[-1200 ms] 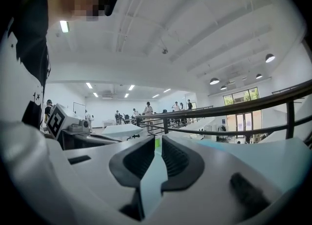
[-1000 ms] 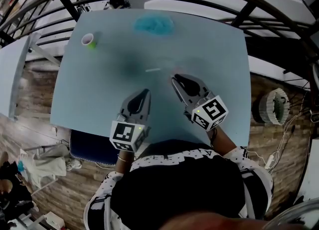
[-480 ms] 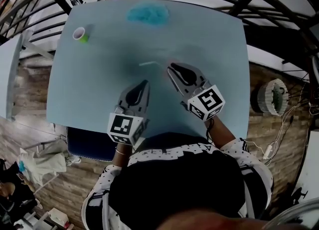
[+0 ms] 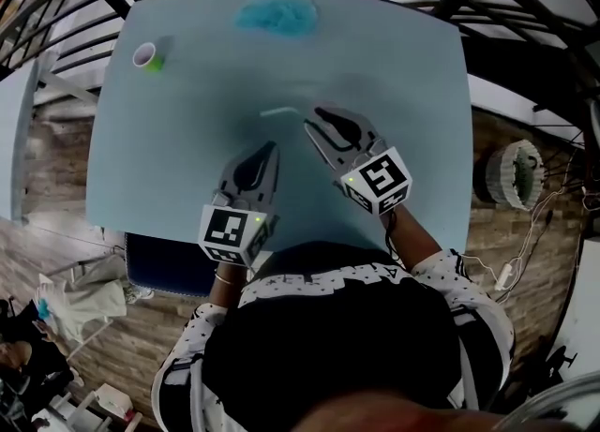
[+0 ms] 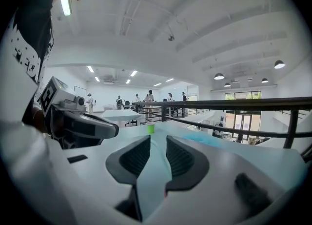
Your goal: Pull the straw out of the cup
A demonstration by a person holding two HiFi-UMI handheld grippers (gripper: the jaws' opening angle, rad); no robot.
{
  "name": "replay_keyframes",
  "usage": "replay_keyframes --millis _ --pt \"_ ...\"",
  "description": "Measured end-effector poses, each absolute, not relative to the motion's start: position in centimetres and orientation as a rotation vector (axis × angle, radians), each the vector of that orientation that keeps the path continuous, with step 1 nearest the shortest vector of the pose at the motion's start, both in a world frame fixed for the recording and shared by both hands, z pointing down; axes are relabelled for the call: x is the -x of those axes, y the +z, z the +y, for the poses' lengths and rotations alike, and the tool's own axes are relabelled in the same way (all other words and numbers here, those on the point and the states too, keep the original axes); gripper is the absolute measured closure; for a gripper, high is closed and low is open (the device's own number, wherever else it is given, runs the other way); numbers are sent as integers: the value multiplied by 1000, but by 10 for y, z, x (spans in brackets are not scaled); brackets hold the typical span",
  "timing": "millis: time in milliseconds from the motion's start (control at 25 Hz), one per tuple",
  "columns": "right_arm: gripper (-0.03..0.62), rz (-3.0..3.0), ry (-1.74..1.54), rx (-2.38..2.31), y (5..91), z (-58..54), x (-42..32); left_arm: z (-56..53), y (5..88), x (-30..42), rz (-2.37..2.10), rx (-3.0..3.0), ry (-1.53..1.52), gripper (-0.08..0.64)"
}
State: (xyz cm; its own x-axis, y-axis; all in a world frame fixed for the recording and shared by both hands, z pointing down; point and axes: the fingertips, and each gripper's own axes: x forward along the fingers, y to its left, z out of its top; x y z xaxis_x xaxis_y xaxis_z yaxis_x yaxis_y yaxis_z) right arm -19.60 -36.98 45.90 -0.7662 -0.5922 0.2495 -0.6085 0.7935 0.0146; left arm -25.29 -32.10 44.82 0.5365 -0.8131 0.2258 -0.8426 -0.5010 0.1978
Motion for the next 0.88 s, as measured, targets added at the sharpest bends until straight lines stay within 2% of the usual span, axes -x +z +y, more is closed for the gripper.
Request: replay_keyframes --millis 880 --pt "503 -2616 99 -862 503 -386 209 -322 452 261 -1415 -2462 170 545"
